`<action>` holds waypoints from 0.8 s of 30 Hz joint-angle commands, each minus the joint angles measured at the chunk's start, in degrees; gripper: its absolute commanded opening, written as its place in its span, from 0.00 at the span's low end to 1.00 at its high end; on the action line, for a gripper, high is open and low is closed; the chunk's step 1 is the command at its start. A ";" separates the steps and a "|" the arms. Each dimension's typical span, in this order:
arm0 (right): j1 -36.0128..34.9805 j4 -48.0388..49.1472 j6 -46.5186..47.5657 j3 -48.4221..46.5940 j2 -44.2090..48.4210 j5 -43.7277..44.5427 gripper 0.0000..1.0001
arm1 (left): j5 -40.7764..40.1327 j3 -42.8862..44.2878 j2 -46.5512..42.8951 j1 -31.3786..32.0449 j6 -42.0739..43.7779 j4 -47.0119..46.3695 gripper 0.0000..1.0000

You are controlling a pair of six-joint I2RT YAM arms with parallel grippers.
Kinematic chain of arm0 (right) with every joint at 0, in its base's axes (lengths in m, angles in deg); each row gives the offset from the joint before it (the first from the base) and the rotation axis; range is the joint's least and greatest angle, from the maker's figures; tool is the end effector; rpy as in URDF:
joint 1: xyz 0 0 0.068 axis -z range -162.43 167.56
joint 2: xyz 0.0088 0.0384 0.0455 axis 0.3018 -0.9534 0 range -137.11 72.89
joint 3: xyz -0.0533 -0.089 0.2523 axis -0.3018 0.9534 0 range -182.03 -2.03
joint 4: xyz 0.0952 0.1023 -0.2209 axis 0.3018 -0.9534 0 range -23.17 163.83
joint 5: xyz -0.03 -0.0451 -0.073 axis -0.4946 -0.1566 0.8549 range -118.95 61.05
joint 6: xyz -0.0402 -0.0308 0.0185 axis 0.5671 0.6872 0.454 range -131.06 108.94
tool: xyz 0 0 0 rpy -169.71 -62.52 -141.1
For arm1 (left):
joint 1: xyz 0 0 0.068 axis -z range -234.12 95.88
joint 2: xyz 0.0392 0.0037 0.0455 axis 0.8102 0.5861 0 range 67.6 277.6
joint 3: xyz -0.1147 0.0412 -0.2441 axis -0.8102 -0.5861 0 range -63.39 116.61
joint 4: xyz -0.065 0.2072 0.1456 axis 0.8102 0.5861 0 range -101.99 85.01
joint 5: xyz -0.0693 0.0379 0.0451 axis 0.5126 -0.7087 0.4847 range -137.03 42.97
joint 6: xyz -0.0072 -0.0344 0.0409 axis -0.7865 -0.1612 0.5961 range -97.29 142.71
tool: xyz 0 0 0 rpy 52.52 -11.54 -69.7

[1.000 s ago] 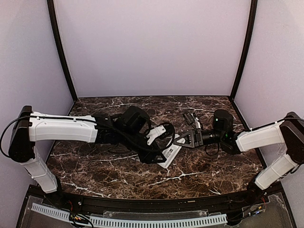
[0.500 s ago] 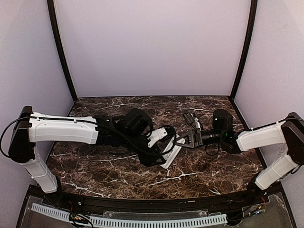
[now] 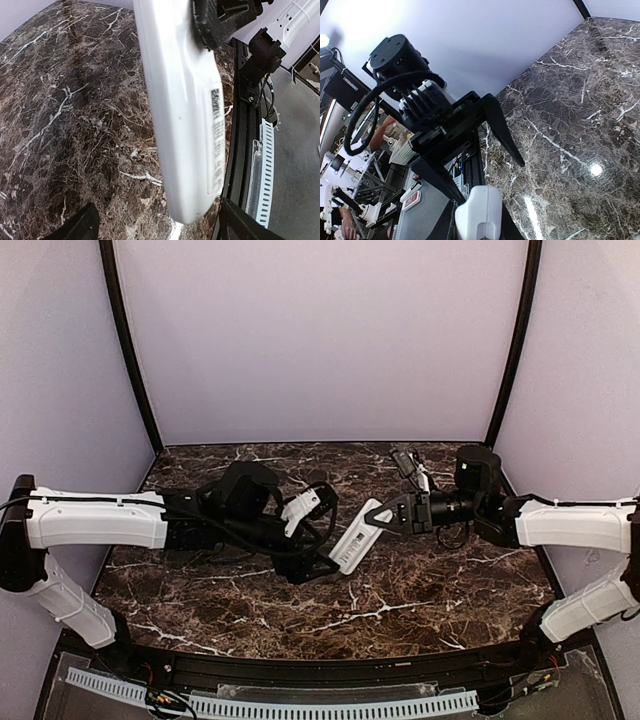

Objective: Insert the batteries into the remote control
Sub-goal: Press the battery cover on the remote control without the battery cover, then pass from the right arm to the left

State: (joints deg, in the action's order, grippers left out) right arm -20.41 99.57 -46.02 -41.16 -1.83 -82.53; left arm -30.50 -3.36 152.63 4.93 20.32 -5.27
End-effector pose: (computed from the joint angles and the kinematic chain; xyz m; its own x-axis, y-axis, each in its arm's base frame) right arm 0.2016 0.1938 0.2581 -0.6779 -0.0976 -0.7286 -0.7343 0.0440 0.6774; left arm 0.1644 -0.2938 0.2705 -0.3097 0.4386 -0.8436 0.9345 0.3041 -0.1850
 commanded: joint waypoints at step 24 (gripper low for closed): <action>-0.69 -7.64 -4.72 -4.82 -0.43 12.40 0.00 | -32.43 11.42 11.42 7.93 2.66 1.35 0.85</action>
State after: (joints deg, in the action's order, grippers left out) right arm -20.61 90.41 -49.96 -44.46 -1.87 -70.69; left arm -59.13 5.89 163.51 12.60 23.07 -6.82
